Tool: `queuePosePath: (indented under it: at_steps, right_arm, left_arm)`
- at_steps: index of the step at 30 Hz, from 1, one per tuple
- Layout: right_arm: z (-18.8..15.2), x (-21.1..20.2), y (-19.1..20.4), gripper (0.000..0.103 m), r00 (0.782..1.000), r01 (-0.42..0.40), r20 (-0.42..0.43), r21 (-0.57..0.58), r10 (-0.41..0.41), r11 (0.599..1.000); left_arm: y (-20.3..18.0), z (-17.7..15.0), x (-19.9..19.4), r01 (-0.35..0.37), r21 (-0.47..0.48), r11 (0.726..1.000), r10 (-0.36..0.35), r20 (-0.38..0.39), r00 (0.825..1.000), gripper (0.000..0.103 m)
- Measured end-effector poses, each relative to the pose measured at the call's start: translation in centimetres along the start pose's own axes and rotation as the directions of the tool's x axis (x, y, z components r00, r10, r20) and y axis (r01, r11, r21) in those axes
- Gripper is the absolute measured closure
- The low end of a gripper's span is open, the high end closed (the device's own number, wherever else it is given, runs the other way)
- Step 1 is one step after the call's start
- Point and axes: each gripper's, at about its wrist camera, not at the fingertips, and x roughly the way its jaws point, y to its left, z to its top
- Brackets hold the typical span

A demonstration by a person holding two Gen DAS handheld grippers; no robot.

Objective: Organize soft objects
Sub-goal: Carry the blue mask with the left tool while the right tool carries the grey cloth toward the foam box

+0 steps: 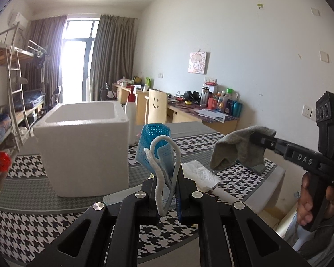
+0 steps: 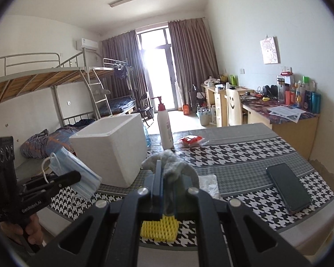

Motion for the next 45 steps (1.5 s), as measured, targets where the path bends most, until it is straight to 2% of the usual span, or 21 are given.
queuePosePath:
  at_steps: [10,16,37,45]
  right_arm:
    - [1.0,1.5,0.8,0.094,1.000,-0.008,-0.004,0.002,0.008,1.000]
    - [1.7,1.9,1.5,0.094,1.000,-0.018,-0.003,-0.009,0.018,1.000]
    - [4.4,1.8,2.1,0.094,0.999,0.017,0.052,-0.042,-0.015,0.999]
    - [5.2,1.8,2.0,0.094,0.997,0.021,0.074,-0.048,-0.018,0.999]
  left_arm:
    - [0.9,2.2,0.5,0.010,0.015,1.000,-0.010,0.011,1.000,0.093]
    - [1.3,3.0,1.3,-0.008,0.022,1.000,0.008,0.009,1.000,0.093]
    - [-0.1,7.3,2.3,0.009,0.085,0.996,-0.014,0.067,0.998,0.093]
    - [-1.1,8.6,2.2,-0.014,0.130,0.991,-0.001,0.108,0.994,0.093]
